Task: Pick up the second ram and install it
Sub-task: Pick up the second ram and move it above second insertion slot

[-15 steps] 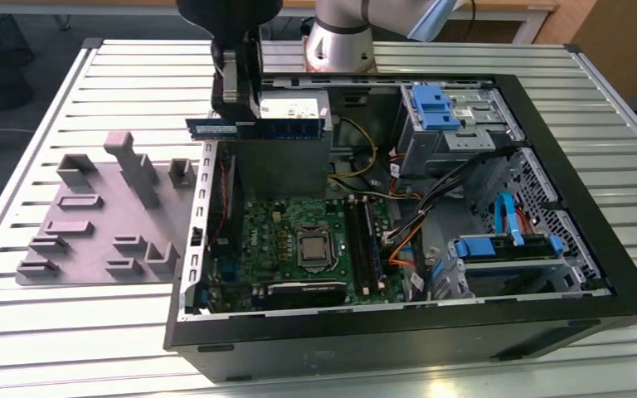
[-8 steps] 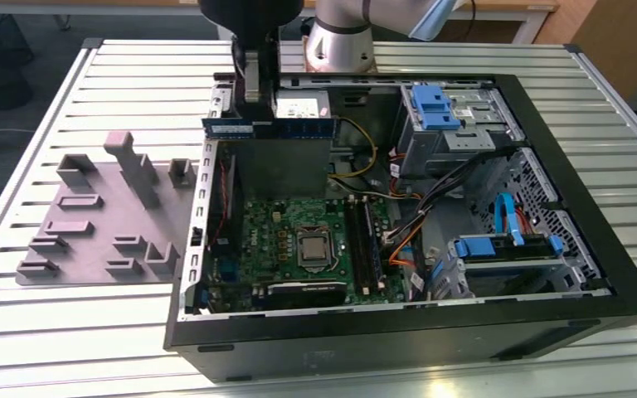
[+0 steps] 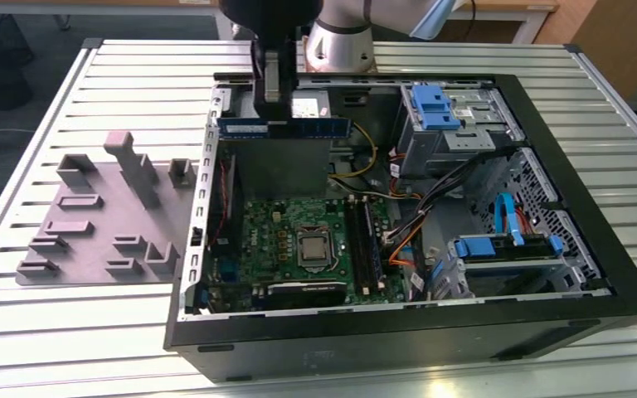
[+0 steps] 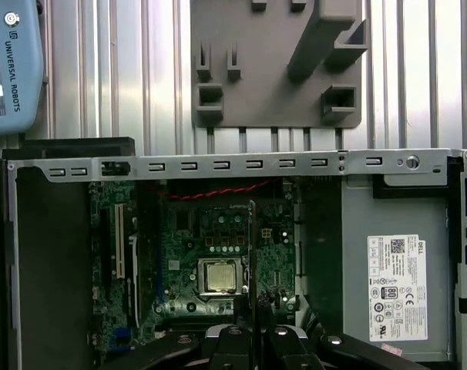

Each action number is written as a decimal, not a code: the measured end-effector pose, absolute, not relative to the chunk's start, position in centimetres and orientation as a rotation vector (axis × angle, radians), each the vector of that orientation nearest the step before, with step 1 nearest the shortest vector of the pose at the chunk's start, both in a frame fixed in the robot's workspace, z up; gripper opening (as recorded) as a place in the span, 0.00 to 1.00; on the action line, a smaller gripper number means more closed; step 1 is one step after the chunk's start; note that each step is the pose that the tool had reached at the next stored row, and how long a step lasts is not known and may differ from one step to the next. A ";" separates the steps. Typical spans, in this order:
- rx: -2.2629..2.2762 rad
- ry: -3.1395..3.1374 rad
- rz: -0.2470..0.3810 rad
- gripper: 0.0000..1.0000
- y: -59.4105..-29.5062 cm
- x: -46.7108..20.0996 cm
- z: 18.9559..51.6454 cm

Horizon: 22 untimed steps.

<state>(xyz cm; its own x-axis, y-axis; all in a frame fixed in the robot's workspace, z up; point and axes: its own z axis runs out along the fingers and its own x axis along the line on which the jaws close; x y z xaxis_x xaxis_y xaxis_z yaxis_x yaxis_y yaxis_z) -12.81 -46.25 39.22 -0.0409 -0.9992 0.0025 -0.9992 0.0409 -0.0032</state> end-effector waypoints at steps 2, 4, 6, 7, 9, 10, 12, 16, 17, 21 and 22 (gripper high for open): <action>-2.175 2.266 -0.006 0.14 -46.3 -12.4 39.2; -2.175 2.266 -0.006 0.14 -46.3 -12.0 39.2; -2.175 2.266 -0.006 0.14 -46.2 -11.6 39.2; -2.175 2.266 -0.006 0.14 -46.2 -11.4 39.2; -2.175 2.266 -0.006 0.14 -46.2 -11.1 39.2; -2.175 2.266 -0.006 0.14 -46.2 -10.9 39.2; -2.175 2.266 -0.006 0.14 -46.2 -10.5 39.2; -2.175 2.266 -0.006 0.14 -46.2 -9.8 39.2; -2.175 2.266 -0.006 0.14 -46.2 -9.6 39.2; -2.175 2.266 -0.006 0.14 -46.3 -8.8 39.2; -2.175 2.266 -0.006 0.14 -46.2 -8.6 39.2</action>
